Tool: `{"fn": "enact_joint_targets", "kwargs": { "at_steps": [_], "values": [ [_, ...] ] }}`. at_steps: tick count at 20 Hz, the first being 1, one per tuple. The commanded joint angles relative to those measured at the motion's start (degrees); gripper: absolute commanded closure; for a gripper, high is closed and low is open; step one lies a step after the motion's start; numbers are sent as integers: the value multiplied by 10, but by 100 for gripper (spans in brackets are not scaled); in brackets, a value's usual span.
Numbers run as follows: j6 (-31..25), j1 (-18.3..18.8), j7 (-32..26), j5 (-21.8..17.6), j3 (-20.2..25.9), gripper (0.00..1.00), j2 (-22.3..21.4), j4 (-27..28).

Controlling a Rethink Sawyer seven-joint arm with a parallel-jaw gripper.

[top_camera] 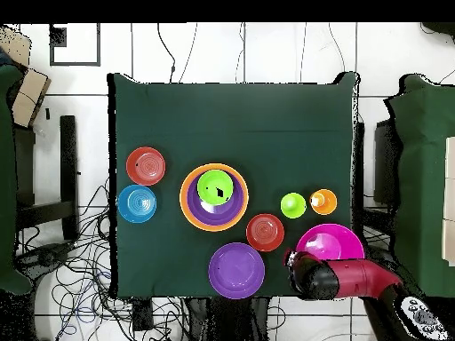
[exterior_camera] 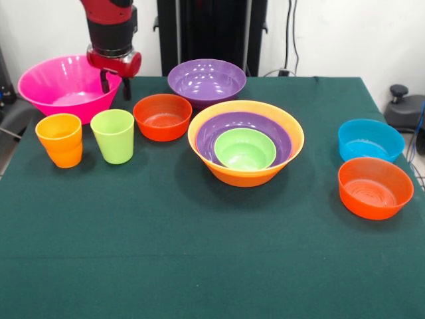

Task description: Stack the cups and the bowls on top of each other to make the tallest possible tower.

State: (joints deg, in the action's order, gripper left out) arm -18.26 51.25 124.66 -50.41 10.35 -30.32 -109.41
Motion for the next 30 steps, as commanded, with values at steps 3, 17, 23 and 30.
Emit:
{"fn": "enact_joint_targets", "kwargs": {
  "at_steps": [3, 17, 23, 30],
  "values": [
    [-45, -1, -123, -34, 57, 100, 4, 44],
    [-83, 16, -129, 5, 86, 100, -33, 15],
    [-167, 12, -142, 102, 126, 100, -170, -60],
    [-274, 4, -159, 185, 157, 100, -257, -78]
  ]
}}
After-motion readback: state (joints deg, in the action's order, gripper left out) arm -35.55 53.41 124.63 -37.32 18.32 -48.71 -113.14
